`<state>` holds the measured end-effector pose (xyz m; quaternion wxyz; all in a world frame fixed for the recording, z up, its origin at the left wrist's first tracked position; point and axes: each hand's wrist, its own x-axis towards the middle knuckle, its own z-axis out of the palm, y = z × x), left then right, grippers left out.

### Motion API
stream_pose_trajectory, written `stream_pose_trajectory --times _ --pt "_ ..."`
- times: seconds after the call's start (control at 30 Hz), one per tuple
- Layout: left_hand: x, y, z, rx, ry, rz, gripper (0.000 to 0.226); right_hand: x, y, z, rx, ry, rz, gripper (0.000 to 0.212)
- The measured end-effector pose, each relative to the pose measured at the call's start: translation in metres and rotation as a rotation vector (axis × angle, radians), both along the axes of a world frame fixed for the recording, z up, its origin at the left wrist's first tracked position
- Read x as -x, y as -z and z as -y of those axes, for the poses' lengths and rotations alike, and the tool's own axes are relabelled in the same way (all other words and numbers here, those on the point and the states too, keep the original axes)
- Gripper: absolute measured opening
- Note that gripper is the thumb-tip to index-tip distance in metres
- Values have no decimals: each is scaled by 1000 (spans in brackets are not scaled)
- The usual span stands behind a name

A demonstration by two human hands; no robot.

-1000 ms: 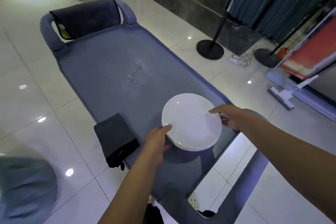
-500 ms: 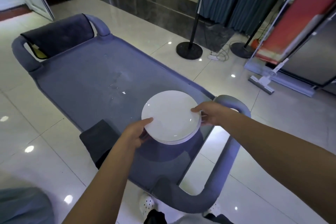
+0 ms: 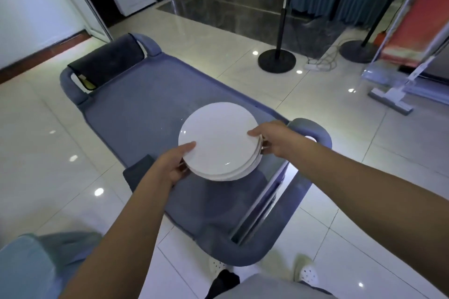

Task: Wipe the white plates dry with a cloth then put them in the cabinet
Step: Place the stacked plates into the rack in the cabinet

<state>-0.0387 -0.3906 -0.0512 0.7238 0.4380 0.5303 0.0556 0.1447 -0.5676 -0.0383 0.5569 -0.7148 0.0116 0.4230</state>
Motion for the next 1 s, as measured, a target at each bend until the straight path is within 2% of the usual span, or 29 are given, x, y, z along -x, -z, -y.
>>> stream_pose_trajectory --times 0.1,0.2,0.3,0.43,0.8,1.0 --pt "-8 -30 6 -99 17 13 11 -13 -23 13 -80 -3 8 19" --pt "-25 -60 20 -183 80 58 10 -32 -46 35 -149 16 24 13" --pt "-49 -78 50 -251 131 76 18 -56 -60 73 -188 39 6 17" --pt "-86 -89 104 -270 210 106 11 -88 -63 141 -180 48 -21 21" --pt "-233 -48 286 -190 563 109 21 -155 -16 381 -113 341 -37 26" --pt "-333 -33 355 -166 833 77 19 -189 4 470 -102 525 -92 28"
